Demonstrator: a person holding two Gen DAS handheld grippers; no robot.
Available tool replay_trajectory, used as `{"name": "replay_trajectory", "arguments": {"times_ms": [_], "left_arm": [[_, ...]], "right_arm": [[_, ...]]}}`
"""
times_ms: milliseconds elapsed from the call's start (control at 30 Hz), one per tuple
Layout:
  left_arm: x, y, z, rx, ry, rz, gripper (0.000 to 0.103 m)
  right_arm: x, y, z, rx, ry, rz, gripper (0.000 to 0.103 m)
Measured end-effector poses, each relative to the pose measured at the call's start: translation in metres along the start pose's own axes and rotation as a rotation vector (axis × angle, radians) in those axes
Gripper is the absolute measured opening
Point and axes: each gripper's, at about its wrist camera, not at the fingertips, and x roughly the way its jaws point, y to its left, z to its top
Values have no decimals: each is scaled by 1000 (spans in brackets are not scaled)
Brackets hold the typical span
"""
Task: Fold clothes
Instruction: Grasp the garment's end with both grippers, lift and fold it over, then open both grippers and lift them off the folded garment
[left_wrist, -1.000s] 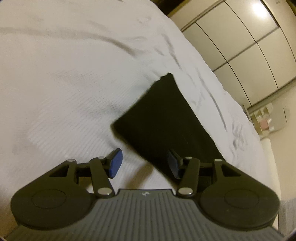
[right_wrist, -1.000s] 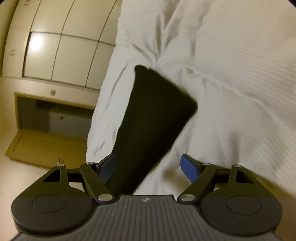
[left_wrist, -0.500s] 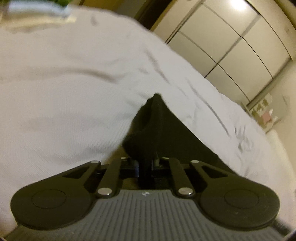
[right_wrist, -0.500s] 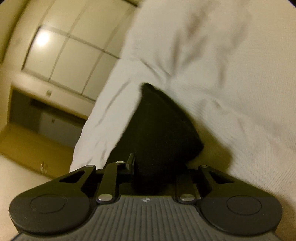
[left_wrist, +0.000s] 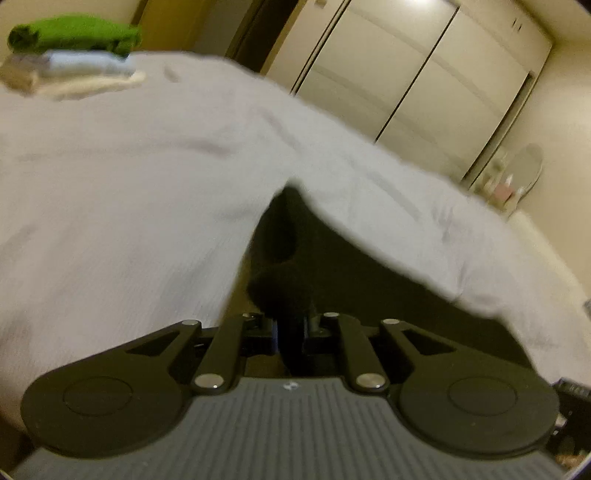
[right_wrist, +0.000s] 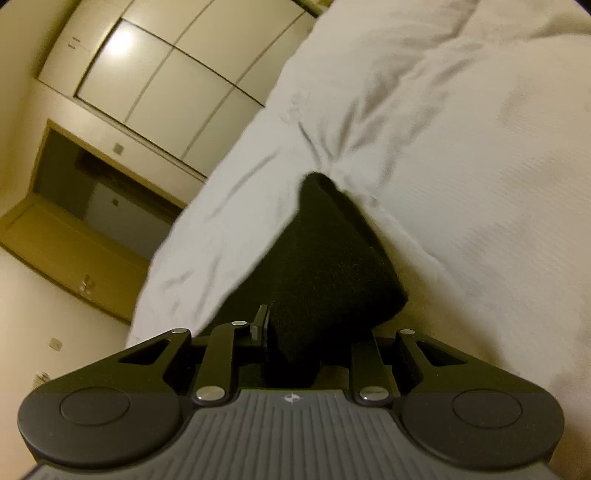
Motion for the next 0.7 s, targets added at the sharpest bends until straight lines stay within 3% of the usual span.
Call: {"name": "replay_trajectory", "arguments": {"times_ms": [67, 200, 400, 500, 600, 700], "left_arm": [[2, 6, -9, -18, 42, 41, 16], [-14, 1, -7, 10, 64, 131, 27], [-29, -32, -4, 203, 142, 407, 22], [-35, -45, -14, 268, 177, 421, 31], [-37, -62, -25, 317, 175, 416, 33], [-44, -73, -36, 347, 174, 389, 34]], "right_arm": [[0, -18, -5, 55, 46, -27, 38], [-14, -36, -9, 148, 47, -38, 49], [-50, -11, -5, -86, 25, -266, 78], [-58, 17, -20, -284, 52, -330, 90], [-59, 42, -39, -442, 92, -345, 90], [-57, 58, -53, -499, 133, -336, 90]]}}
